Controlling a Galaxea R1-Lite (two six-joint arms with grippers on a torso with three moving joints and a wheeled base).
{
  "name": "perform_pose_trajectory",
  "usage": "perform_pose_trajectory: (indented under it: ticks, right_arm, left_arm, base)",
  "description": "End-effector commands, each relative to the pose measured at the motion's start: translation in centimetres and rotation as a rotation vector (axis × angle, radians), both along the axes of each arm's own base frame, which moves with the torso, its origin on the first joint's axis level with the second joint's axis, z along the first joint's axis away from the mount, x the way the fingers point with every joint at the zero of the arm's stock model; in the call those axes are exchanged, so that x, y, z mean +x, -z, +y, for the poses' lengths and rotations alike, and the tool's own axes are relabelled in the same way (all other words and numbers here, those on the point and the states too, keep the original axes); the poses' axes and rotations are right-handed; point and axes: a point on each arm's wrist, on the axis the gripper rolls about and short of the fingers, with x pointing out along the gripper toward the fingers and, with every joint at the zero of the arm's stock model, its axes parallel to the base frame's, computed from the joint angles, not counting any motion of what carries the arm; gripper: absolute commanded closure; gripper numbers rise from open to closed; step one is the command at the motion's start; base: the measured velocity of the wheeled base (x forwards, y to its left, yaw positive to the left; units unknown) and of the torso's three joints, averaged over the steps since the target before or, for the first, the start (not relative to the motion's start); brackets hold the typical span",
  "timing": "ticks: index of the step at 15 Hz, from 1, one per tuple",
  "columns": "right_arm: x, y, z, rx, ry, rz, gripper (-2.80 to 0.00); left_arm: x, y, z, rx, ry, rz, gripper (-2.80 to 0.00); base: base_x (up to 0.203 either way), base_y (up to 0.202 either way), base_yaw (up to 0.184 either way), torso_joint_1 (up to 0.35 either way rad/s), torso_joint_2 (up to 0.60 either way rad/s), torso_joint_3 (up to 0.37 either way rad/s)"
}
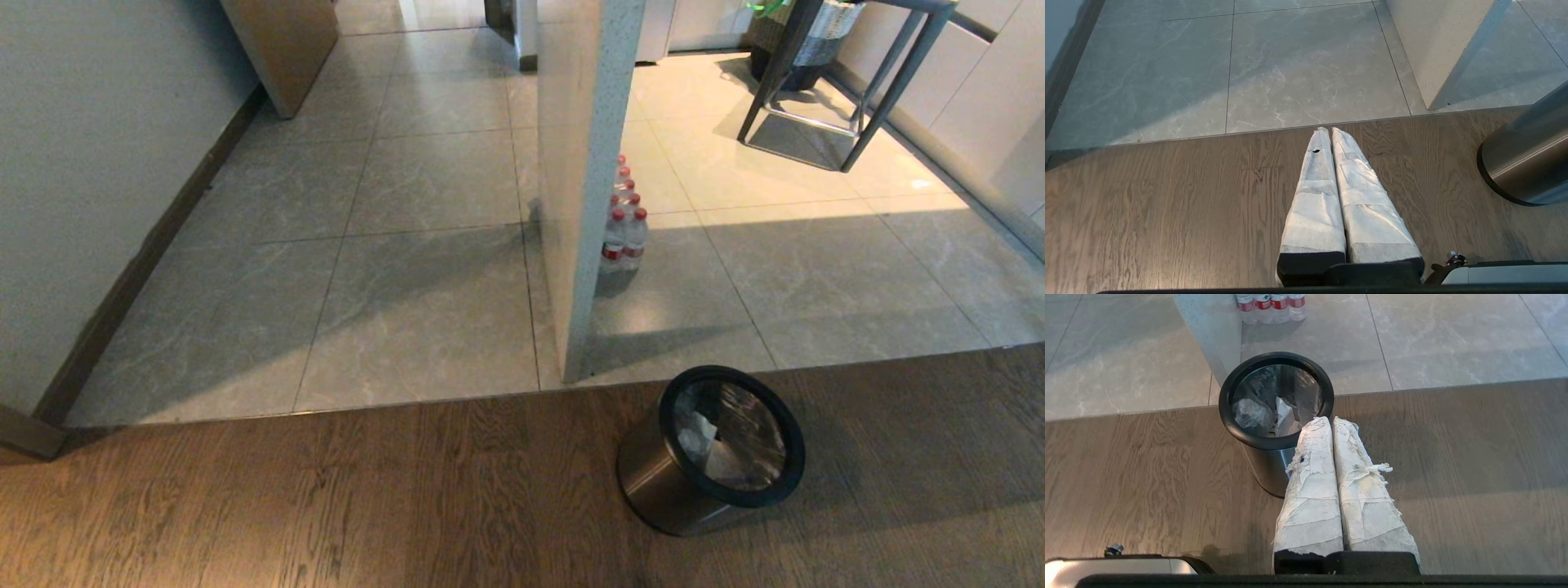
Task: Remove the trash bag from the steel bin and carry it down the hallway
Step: Place the outer trash can on the ground
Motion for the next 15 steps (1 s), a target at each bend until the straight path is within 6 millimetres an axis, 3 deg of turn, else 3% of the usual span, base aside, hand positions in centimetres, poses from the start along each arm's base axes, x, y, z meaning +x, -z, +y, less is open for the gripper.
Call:
perform_pose_trajectory:
  ticks: [1, 3, 5, 6, 8, 9, 10, 12, 15]
  right_arm:
    - [0.0, 0.0, 0.0, -0.004, -0.003, -0.003, 0.0]
    - [0.0, 0.1, 0.0, -0.008, -0.001, 0.006, 0.0]
    - [-0.4, -2.2, 0.0, -0.032, -0.01, -0.039, 0.0]
    - [-0.7, -4.6, 0.0, -0.031, -0.017, -0.049, 0.0]
    - [-1.1, -12.1, 0.1, -0.004, -0.038, -0.051, 0.0]
    - [-0.2, -15.7, 0.1, 0.017, -0.057, 0.002, 0.0]
    - [1.5, -18.1, 0.2, 0.034, -0.07, 0.092, 0.0]
    - [6.6, -20.5, 0.3, 0.059, -0.1, 0.318, 0.0]
    - [15.0, -19.5, 1.6, 0.077, -0.225, 0.638, 0.0]
  left_arm:
    - [0.0, 0.0, 0.0, 0.0, 0.0, 0.0, 0.0]
    - [0.0, 0.0, 0.0, 0.0, 0.0, -0.001, 0.0]
    - [0.0, 0.0, 0.0, 0.0, 0.0, 0.0, 0.0]
    - [0.0, 0.0, 0.0, 0.0, 0.0, -0.001, 0.0]
    - [0.0, 0.0, 0.0, 0.0, 0.0, 0.0, 0.0]
    - [0.0, 0.0, 0.0, 0.0, 0.0, 0.0, 0.0]
    - [0.0, 0.0, 0.0, 0.0, 0.0, 0.0, 0.0]
    - [0.0, 0.0, 0.0, 0.0, 0.0, -0.001, 0.0]
    - [0.0, 0.0, 0.0, 0.0, 0.0, 0.0, 0.0]
  base:
    - [0.0, 0.0, 0.0, 0.0, 0.0, 0.0]
    - [0.0, 0.0, 0.0, 0.0, 0.0, 0.0]
    - [0.0, 0.0, 0.0, 0.0, 0.0, 0.0]
    - [0.0, 0.0, 0.0, 0.0, 0.0, 0.0]
    - [0.0, 0.0, 0.0, 0.0, 0.0, 0.0]
    - [0.0, 0.0, 0.0, 0.0, 0.0, 0.0]
    - [0.0, 0.0, 0.0, 0.0, 0.0, 0.0]
    - [0.0, 0.0, 0.0, 0.0, 0.0, 0.0]
    - [0.0, 0.0, 0.0, 0.0, 0.0, 0.0]
